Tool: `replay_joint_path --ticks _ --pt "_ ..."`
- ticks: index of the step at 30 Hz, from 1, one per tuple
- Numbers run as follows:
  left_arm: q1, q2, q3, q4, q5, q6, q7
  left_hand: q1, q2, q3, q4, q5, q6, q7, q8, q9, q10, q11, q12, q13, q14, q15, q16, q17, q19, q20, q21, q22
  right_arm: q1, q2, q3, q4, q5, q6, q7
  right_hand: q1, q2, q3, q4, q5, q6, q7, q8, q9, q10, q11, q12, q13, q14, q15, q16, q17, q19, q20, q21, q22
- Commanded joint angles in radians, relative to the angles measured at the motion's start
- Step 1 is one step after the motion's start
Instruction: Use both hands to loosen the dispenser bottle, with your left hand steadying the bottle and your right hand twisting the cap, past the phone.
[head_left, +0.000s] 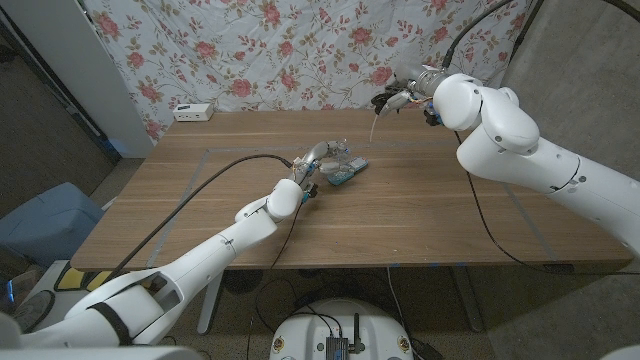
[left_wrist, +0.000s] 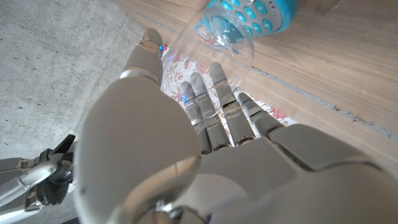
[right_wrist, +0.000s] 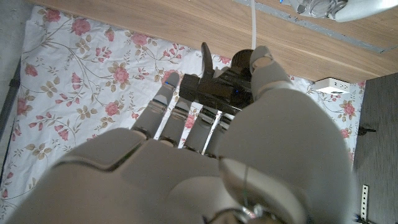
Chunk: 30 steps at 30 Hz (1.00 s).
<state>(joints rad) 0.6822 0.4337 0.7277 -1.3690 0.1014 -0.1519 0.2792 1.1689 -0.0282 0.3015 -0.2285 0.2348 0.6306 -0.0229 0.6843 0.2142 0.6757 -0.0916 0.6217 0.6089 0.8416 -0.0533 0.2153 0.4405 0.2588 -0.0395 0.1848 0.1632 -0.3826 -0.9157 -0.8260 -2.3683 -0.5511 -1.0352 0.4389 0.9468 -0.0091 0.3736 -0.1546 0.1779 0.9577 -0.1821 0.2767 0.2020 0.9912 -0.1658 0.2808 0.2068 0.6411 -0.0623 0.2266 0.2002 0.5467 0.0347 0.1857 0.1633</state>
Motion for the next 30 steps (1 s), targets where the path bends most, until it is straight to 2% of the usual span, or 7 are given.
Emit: replay_joint_path --ticks 1,7,12,22,30 --pt "0.041 0.020 -0.024 -0.070 -0.005 0.040 0.025 -0.017 0.139 0.073 0.071 -0.005 0.076 -0.016 0.005 0.001 0.061 -0.047 0.003 0.001 0.059 -0.118 0.007 0.003 0.010 -0.045 -0.001 0.002 0.034 0.000 -0.078 0.036 -0.057 -0.062 0.005 0.004 0.009 -0.003 -0.002 0.004 0.009 -0.001 0.001 0.003 0.003 -0.002 -0.002 0.006 0.007 -0.153 0.000 0.001 0.003 0.001 -0.004 0.001" --pt "0.070 0.031 -0.041 -0.112 -0.009 0.073 0.048 -0.017 0.138 0.074 0.070 -0.006 0.076 -0.015 0.005 0.001 0.060 -0.045 0.002 0.002 0.061 -0.118 0.006 0.001 0.011 -0.044 -0.001 0.002 0.030 0.009 -0.087 0.056 -0.065 -0.069 -0.010 0.005 0.010 -0.004 -0.002 0.004 0.008 -0.003 0.000 0.003 0.003 -0.003 -0.003 0.006 0.006 -0.153 -0.001 0.001 0.003 0.002 -0.004 0.001" --pt "0.098 0.041 -0.057 -0.140 -0.017 0.085 0.068 -0.018 0.138 0.074 0.071 -0.007 0.077 -0.015 0.006 0.001 0.062 -0.049 0.003 0.001 0.060 -0.117 0.006 0.001 0.011 -0.043 -0.001 0.002 0.041 0.021 -0.127 0.076 -0.107 -0.089 -0.013 0.006 0.011 -0.006 -0.002 0.004 0.007 -0.007 -0.002 0.004 -0.002 -0.005 -0.006 0.006 0.006 -0.153 -0.002 0.000 0.003 0.002 -0.004 0.001" --pt "0.145 0.067 -0.085 -0.198 -0.017 0.125 0.109 -0.021 0.137 0.074 0.072 -0.007 0.082 -0.016 0.008 0.001 0.066 -0.048 0.002 -0.003 0.064 -0.118 0.006 -0.001 0.011 -0.044 -0.001 0.002 0.030 0.051 -0.148 0.121 -0.133 -0.088 -0.036 0.005 0.012 -0.008 0.000 0.004 0.008 -0.008 -0.003 0.004 -0.001 -0.004 -0.007 0.007 0.006 -0.152 -0.003 0.000 0.003 0.001 -0.003 0.001" --pt "0.171 0.069 -0.104 -0.201 -0.025 0.119 0.144 -0.024 0.136 0.072 0.074 -0.008 0.085 -0.019 0.009 0.001 0.067 -0.046 -0.003 -0.010 0.062 -0.118 0.006 0.000 0.011 -0.042 -0.001 0.002 0.012 0.077 -0.159 0.147 -0.157 -0.098 -0.068 0.003 0.014 -0.008 0.001 0.004 0.009 -0.007 -0.004 0.004 -0.001 -0.002 -0.008 0.008 0.009 -0.152 -0.003 -0.001 0.007 -0.001 -0.002 0.001"
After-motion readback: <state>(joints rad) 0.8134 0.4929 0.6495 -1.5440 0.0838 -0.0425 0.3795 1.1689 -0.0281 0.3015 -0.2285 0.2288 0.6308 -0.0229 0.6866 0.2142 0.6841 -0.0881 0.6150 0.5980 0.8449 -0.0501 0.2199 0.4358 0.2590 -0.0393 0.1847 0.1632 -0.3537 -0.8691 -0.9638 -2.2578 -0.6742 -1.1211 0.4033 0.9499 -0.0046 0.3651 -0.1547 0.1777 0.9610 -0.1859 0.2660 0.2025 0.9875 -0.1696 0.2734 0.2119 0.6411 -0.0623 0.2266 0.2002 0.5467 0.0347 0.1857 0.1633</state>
